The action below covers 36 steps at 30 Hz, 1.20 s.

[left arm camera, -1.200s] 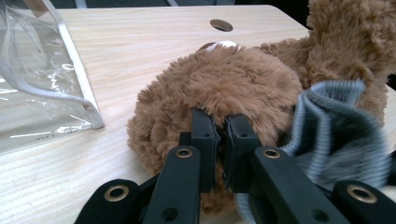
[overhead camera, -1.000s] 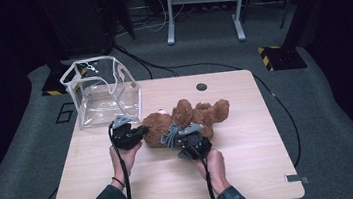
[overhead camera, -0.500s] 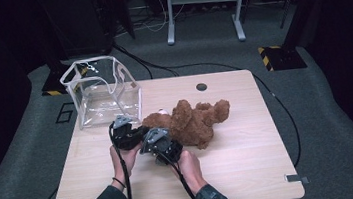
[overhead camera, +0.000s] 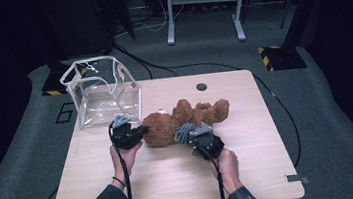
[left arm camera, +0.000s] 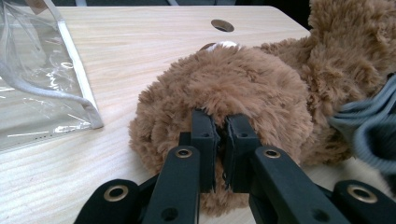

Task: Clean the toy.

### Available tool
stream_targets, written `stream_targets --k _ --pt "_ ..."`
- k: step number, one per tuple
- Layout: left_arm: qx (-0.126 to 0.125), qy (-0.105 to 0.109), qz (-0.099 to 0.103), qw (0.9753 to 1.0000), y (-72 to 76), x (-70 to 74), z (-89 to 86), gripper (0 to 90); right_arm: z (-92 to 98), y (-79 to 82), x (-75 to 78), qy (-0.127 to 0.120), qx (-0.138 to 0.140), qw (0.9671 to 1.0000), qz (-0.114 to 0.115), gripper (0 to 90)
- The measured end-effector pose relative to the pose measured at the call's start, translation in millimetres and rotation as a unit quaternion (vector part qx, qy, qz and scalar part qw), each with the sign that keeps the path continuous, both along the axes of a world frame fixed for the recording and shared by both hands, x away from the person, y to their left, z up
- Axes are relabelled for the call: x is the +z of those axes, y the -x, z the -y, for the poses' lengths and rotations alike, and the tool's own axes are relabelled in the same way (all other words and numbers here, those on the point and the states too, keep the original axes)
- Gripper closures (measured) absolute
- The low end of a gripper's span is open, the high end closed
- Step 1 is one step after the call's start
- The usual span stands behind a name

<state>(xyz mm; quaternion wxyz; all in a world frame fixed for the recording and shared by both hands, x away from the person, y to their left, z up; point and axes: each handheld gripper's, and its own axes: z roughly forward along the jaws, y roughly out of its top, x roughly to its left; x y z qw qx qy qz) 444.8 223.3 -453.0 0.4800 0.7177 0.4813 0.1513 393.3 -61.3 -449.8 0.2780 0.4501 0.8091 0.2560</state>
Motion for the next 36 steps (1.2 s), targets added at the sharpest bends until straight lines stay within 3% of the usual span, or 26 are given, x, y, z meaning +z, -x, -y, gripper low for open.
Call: stream_targets --k 3,7,14,17,28,31,36 --pt "0.0 0.0 0.001 1.0 -0.4 0.0 0.3 84.2 21.2 -2.1 0.4 -0.01 -0.026 0.9996 0.0 71.5" --pt "0.001 0.0 0.0 1.0 -1.5 0.0 0.7 84.2 28.7 -3.8 6.1 -0.024 -0.041 0.9989 0.005 71.3" --pt "-0.002 0.0 -0.002 1.0 -2.4 -0.4 0.5 84.2 -10.2 -11.1 20.0 -0.026 0.007 0.9996 0.006 71.0" --pt "-0.001 0.002 -0.002 1.0 -3.2 -0.7 -0.8 84.2 -23.2 -15.6 21.4 0.001 0.017 0.9998 0.011 71.0" --pt "-0.005 0.004 -0.006 1.0 -5.5 -1.3 -1.1 84.2 31.6 -29.2 22.3 -0.02 -0.053 0.9984 -0.001 70.8" --pt "-0.006 0.002 -0.007 1.0 -7.0 -1.5 -0.4 84.2 25.0 -28.9 27.6 -0.027 -0.035 0.999 -0.001 70.7" --pt "-0.009 -0.001 -0.009 0.9999 -8.8 -1.8 -0.9 84.2 -4.8 -35.1 37.4 -0.028 0.008 0.9996 -0.005 70.6"
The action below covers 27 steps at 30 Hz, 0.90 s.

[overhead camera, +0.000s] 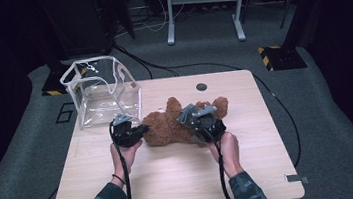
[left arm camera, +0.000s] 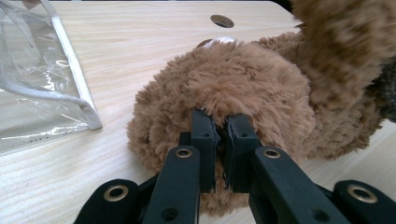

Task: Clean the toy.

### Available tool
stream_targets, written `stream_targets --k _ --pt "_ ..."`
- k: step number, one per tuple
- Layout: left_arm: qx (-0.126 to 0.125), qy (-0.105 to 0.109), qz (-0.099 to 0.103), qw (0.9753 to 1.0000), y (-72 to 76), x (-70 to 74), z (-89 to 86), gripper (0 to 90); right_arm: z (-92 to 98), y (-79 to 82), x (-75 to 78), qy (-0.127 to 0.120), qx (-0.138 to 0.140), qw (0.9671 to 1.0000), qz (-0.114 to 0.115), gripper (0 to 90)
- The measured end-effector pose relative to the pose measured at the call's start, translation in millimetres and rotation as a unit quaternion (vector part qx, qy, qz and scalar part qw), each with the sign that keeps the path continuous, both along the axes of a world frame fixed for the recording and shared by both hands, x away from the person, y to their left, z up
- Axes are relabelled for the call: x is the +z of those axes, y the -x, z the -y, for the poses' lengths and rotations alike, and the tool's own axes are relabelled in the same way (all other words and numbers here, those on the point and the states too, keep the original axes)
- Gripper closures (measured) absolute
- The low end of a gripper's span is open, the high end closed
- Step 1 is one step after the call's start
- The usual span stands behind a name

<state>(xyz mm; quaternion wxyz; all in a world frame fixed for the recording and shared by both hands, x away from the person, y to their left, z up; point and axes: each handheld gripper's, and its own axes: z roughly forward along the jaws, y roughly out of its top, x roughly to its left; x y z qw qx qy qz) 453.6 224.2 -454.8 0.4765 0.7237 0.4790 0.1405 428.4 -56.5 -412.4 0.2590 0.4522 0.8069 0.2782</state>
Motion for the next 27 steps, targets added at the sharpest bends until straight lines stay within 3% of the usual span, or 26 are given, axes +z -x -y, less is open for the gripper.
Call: stream_targets --k 3,8,11,14,17,19,22,27 --pt "-0.002 0.003 0.0 1.0 -0.6 0.1 -0.5 84.2 -3.0 -6.8 -1.5 0.013 -0.01 0.9999 -0.004 70.8" --pt "-0.007 0.007 0.0 1.0 -1.9 -1.0 -1.9 84.2 27.2 -15.8 -7.7 0.018 -0.055 0.9983 -0.01 71.0" --pt "-0.009 0.011 0.0 0.9999 -2.6 -1.3 -2.9 84.2 44.4 -21.3 -12.8 0.018 -0.071 0.997 -0.027 70.8" --pt "-0.011 0.011 -0.002 0.9999 -3.3 -1.7 -2.9 84.2 46.1 -19.9 -6.0 0.002 -0.064 0.9977 -0.024 70.8" --pt "-0.013 0.011 -0.004 0.9999 -4.0 -2.2 -2.3 84.2 25.1 -15.0 5.8 -0.013 -0.025 0.9995 -0.014 70.7" --pt "-0.013 0.008 -0.003 0.9999 -4.6 -2.4 -2.7 84.2 10.1 -16.0 7.6 -0.002 -0.004 0.9999 -0.012 70.7" --pt "-0.014 0.01 -0.005 0.9998 -5.0 -2.5 -3.4 84.2 3.6 -22.5 3.9 0.013 -0.012 0.9997 -0.017 70.9" --pt "-0.017 0.012 -0.003 0.9998 -6.0 -3.3 -3.2 84.2 30.6 -33.3 1.6 0.001 -0.05 0.9984 -0.027 71.1"
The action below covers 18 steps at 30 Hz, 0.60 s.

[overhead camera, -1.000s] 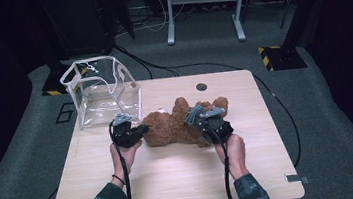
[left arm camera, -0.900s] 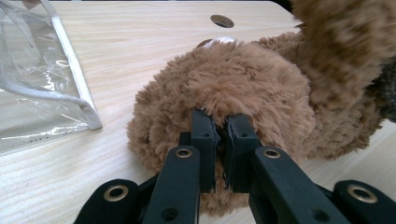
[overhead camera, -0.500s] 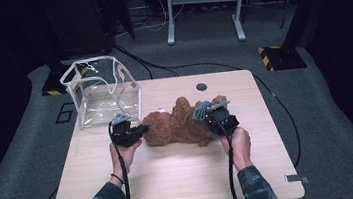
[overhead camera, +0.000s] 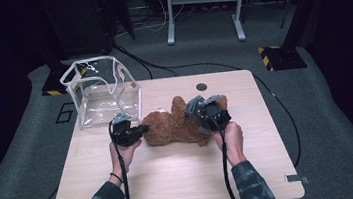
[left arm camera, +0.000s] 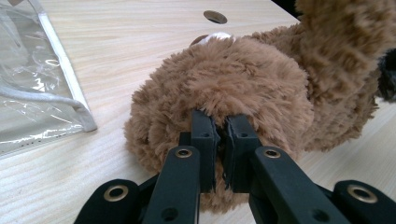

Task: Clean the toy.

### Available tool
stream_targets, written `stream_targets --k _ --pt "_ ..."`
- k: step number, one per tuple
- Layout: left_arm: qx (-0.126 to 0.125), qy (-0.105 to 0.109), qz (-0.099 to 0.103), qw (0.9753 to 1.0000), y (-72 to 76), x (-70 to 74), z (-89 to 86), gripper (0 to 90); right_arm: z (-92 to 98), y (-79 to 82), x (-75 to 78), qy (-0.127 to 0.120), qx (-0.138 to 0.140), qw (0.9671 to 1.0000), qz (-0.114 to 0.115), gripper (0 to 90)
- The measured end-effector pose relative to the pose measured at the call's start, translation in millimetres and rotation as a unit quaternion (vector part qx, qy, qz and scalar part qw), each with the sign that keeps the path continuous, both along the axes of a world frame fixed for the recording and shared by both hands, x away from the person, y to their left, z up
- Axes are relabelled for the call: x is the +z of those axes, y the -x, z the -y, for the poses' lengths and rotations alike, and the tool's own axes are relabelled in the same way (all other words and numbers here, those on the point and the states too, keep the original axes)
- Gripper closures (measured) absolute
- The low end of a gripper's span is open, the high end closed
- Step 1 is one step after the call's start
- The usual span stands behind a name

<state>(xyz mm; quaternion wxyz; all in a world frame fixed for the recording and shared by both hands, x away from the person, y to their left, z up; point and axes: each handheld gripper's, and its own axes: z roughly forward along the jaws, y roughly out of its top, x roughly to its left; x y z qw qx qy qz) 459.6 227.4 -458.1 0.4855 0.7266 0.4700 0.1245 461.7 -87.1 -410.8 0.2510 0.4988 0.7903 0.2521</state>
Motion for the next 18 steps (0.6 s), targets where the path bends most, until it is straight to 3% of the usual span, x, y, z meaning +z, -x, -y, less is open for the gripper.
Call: stream_targets --k 5,10,13,15,18 --pt "-0.005 -0.002 -0.002 1.0 -1.1 -0.2 -1.5 84.2 31.1 -9.7 -6.7 0.027 -0.05 0.9984 -0.004 71.3" --pt "-0.007 -0.006 -0.001 1.0 -1.4 0.3 -1.0 84.2 58.5 -13.5 -12.3 0.02 -0.088 0.9958 -0.017 71.1" --pt "-0.008 -0.005 -0.004 0.9999 -1.6 0.1 -1.4 84.1 54.8 -6.1 -2.9 0.008 -0.079 0.9969 0.0 71.2" --pt "-0.008 -0.005 -0.004 1.0 -1.8 0.1 -1.2 84.1 44.1 -2.0 5.6 0.005 -0.055 0.9983 0.018 71.1" --pt "-0.007 -0.007 -0.003 0.9999 -2.6 0.2 -0.9 84.1 19.6 1.5 15.2 -0.011 -0.02 0.9995 0.021 71.0"
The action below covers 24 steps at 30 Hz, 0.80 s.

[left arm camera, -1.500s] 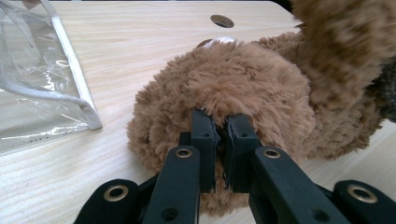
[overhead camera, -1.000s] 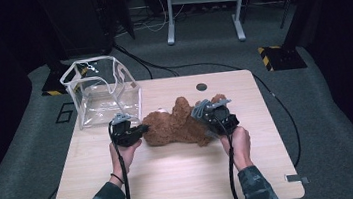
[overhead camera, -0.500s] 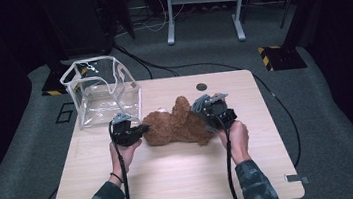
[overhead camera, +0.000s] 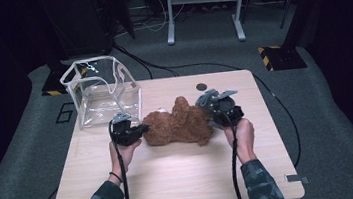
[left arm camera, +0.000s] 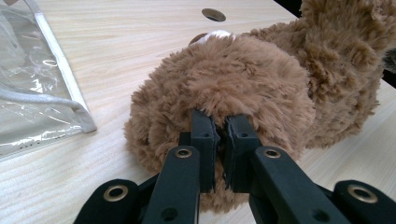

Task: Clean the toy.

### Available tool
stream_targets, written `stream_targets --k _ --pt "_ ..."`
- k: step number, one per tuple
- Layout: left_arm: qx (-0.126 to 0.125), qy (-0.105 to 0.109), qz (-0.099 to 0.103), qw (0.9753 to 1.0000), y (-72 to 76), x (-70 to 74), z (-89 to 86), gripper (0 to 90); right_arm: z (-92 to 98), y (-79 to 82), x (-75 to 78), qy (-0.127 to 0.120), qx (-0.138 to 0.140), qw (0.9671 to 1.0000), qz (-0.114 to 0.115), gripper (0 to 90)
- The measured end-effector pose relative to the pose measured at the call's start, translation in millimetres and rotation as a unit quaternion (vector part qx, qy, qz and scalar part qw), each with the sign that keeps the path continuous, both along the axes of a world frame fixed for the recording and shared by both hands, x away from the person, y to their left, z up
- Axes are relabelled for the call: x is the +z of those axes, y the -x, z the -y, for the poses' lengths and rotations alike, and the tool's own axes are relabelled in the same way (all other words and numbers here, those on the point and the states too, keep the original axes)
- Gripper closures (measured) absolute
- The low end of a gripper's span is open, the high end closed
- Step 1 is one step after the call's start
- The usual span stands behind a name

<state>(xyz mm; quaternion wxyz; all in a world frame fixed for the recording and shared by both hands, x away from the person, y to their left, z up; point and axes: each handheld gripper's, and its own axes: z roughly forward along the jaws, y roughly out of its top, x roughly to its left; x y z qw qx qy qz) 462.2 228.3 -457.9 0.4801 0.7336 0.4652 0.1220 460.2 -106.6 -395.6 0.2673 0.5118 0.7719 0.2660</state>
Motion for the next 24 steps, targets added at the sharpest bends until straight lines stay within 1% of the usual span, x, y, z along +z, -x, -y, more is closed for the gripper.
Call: stream_targets --k 1,3,5,6,9,10,11,13,14,16,17,18,20,21,22,23,24 --pt "-0.005 -0.005 -0.001 1.0 -0.4 0.4 -0.9 84.1 -7.3 -0.6 0.6 0.002 0.012 0.9999 0.002 71.1" --pt "-0.005 -0.005 -0.001 1.0 -1.0 0.5 -1.1 84.1 -18.0 -3.6 -2.0 0.011 0.019 0.9998 -0.003 71.1" --pt "-0.006 -0.003 -0.002 1.0 -1.4 1.0 -1.4 84.0 -16.6 -9.3 -7.9 0.015 0.015 0.9997 -0.008 71.1" --pt "-0.007 -0.004 -0.002 1.0 -1.7 1.1 -1.3 84.0 -12.6 -11.9 -10.4 0.01 0.004 0.9999 -0.012 71.2" --pt "-0.008 -0.003 -0.002 1.0 -2.6 0.8 -1.4 84.0 7.7 -18.7 -17.3 0.019 -0.031 0.9992 -0.018 71.3" --pt "-0.007 -0.001 -0.003 1.0 -2.8 0.4 -1.5 84.0 13.5 -20.2 -18.9 0.019 -0.041 0.9987 -0.022 71.2" --pt "-0.006 0.0 -0.003 1.0 -2.9 0.4 -1.5 83.9 23.2 -22.1 -21.4 0.021 -0.054 0.9979 -0.029 71.2" --pt "-0.006 -0.001 -0.003 1.0 -2.9 0.4 -1.6 83.6 34.9 -22.9 -24.5 0.022 -0.071 0.9966 -0.035 71.2" --pt "-0.006 -0.001 -0.003 1.0 -2.8 0.3 -1.5 83.2 40.0 -21.3 -25.7 0.023 -0.077 0.9961 -0.037 71.2" --pt "-0.004 0.0 -0.003 1.0 -2.4 -0.1 -2.1 80.2 43.0 -16.1 -26.1 0.012 -0.075 0.9966 -0.034 71.1" --pt "0.001 0.008 -0.002 1.0 -1.8 -0.6 -1.6 78.6 41.9 -12.9 -25.8 0.011 -0.07 0.9969 -0.032 71.1" --pt "0.004 0.005 -0.003 1.0 -1.4 -0.5 -2.7 74.7 39.4 -9.5 -25.5 0.013 -0.064 0.9975 -0.026 71.0" --pt "0.008 0.006 -0.006 0.9999 -0.3 -1.8 -3.6 62.5 34.4 -5.9 -25.7 0.018 -0.054 0.9982 -0.022 71.0" --pt "0.009 0.002 -0.008 0.9999 0.5 -3.5 -4.8 55.5 31.9 -6.0 -26.9 0.021 -0.052 0.9982 -0.023 70.9" --pt "0.007 0.001 -0.013 0.9999 1.1 -4.5 -5.1 46.6 31.1 -7.7 -29.1 0.019 -0.053 0.9981 -0.025 70.9" --pt "0.006 -0.002 -0.013 0.9999 1.9 -6.0 -4.5 42.1 30.9 -8.5 -30.3 0.017 -0.055 0.998 -0.028 70.8" --pt "0.005 -0.009 -0.013 0.9999 3.3 -8.5 -2.6 40.6 30.9 -9.3 -31.5 0.017 -0.054 0.998 -0.029 70.8"
